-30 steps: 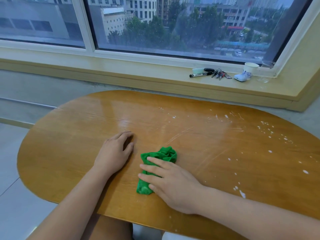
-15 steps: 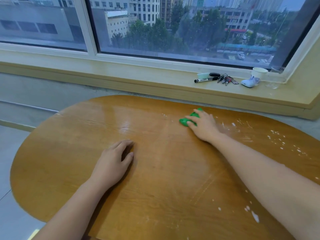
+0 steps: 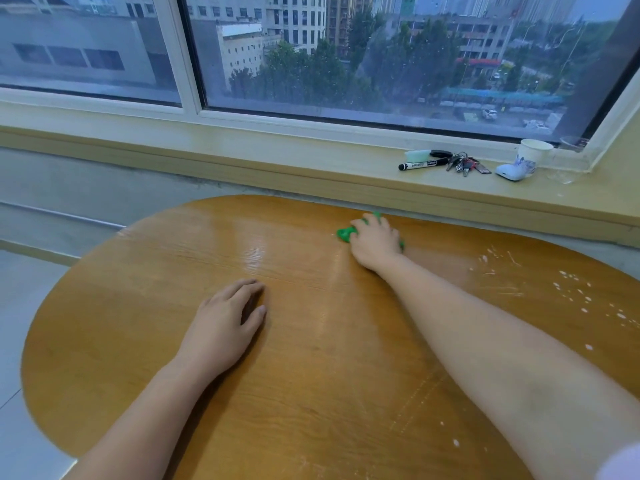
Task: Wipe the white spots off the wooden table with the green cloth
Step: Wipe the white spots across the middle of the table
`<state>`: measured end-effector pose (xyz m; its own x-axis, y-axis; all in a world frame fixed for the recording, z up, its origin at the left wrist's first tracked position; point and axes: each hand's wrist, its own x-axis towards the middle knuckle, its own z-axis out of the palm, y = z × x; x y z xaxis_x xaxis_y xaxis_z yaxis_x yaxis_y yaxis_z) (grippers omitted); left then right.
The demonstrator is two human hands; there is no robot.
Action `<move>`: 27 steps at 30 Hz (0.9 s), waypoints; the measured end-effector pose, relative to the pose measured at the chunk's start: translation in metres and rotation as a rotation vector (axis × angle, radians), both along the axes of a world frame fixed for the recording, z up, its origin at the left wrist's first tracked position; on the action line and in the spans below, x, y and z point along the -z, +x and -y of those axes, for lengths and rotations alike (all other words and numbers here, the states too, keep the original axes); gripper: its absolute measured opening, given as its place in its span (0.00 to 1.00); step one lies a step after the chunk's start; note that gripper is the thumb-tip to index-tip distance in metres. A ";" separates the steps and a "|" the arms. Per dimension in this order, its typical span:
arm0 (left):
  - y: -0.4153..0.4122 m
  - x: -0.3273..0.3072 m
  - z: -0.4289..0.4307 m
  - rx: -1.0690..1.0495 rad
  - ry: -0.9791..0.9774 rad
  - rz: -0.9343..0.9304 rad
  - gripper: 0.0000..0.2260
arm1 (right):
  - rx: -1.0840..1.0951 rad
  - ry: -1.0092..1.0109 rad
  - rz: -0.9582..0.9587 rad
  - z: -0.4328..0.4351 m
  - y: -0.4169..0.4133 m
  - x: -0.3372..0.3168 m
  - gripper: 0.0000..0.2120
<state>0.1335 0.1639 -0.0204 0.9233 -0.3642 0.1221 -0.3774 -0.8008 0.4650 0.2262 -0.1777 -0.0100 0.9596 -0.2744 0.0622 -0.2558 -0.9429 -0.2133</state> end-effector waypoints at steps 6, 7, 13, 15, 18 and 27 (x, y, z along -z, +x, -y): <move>0.000 0.002 0.000 -0.018 -0.008 0.014 0.22 | -0.447 -0.044 -0.019 -0.132 0.006 0.005 0.24; 0.000 0.002 0.000 -0.022 -0.007 0.021 0.22 | -0.515 -0.044 -0.019 -0.141 0.004 0.007 0.24; -0.002 0.001 0.003 -0.030 0.012 0.021 0.21 | -0.704 -0.011 -0.001 -0.106 -0.024 0.010 0.22; -0.002 -0.001 0.004 -0.022 0.020 0.016 0.20 | -0.693 -0.011 0.000 -0.076 -0.039 0.011 0.22; -0.004 -0.001 0.006 -0.005 0.034 0.010 0.20 | -0.603 -0.013 -0.004 -0.023 -0.069 0.007 0.22; -0.023 -0.004 0.025 0.055 0.056 -0.002 0.21 | -0.009 -0.043 0.021 0.157 -0.142 0.009 0.21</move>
